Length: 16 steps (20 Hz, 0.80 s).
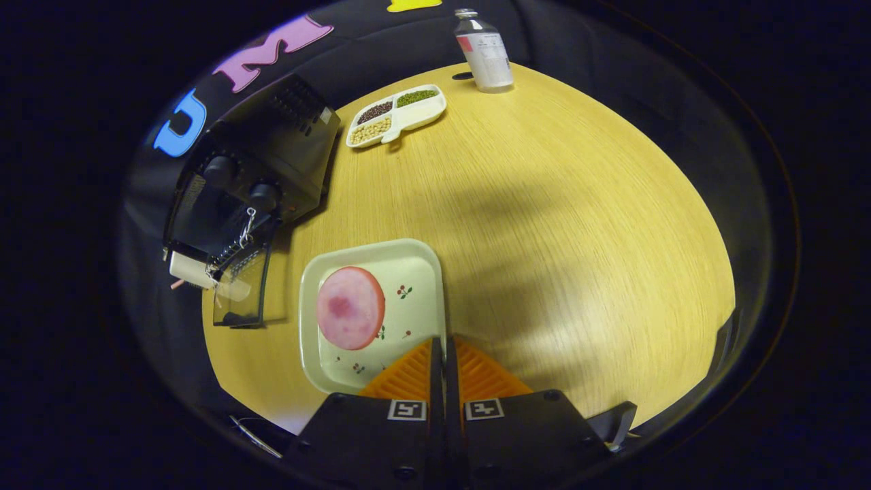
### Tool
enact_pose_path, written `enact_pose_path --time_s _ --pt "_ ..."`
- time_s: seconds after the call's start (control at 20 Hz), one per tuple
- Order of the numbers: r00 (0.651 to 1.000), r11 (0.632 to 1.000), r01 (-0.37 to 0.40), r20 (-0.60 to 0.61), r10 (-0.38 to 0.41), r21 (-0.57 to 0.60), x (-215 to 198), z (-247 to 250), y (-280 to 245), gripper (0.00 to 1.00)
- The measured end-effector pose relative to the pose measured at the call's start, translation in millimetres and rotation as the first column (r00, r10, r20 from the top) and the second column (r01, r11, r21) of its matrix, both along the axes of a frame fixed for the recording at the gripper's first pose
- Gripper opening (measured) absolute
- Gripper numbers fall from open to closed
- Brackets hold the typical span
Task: Open the toaster oven, put the food inside, and close the toaster oven door.
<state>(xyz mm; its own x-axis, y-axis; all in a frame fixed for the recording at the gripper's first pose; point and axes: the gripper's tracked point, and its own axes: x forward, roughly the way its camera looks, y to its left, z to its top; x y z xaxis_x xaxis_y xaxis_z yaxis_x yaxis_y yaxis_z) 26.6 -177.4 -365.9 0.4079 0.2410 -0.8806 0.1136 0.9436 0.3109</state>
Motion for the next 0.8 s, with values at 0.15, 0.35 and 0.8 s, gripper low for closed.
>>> enact_pose_path --time_s 0.15,0.35,0.8 --pt "0.99 0.985 0.137 -0.051 -0.132 0.107 -2.9 4.0 -2.4 0.06" --pt "0.958 0.935 0.288 -0.07 -0.28 0.208 3.4 15.6 -12.2 0.06" --pt "0.868 0.776 0.483 -0.103 -0.486 0.407 -3.1 56.4 -21.2 0.06"
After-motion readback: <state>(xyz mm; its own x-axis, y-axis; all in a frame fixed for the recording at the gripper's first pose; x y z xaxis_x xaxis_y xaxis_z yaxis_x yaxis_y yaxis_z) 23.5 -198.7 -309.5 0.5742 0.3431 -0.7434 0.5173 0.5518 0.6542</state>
